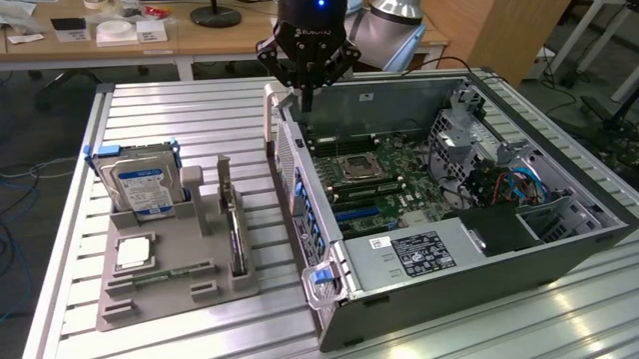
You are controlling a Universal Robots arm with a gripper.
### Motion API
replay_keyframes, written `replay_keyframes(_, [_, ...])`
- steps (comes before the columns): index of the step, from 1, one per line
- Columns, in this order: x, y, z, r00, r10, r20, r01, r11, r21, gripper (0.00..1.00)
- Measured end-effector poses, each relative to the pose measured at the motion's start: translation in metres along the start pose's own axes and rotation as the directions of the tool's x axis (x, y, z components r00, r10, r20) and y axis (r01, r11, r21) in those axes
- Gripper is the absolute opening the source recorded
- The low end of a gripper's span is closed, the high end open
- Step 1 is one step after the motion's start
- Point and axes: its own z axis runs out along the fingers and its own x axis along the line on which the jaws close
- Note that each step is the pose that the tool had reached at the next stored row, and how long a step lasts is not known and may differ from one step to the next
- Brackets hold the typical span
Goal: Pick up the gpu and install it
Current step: 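Reach for the gpu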
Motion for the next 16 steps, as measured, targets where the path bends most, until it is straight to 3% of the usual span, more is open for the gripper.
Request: replay_keyframes(16, [0.011, -0.0007, -0.0003, 1.0, 0.001, 0.0, -0.001, 1.0, 0.0001, 0.11])
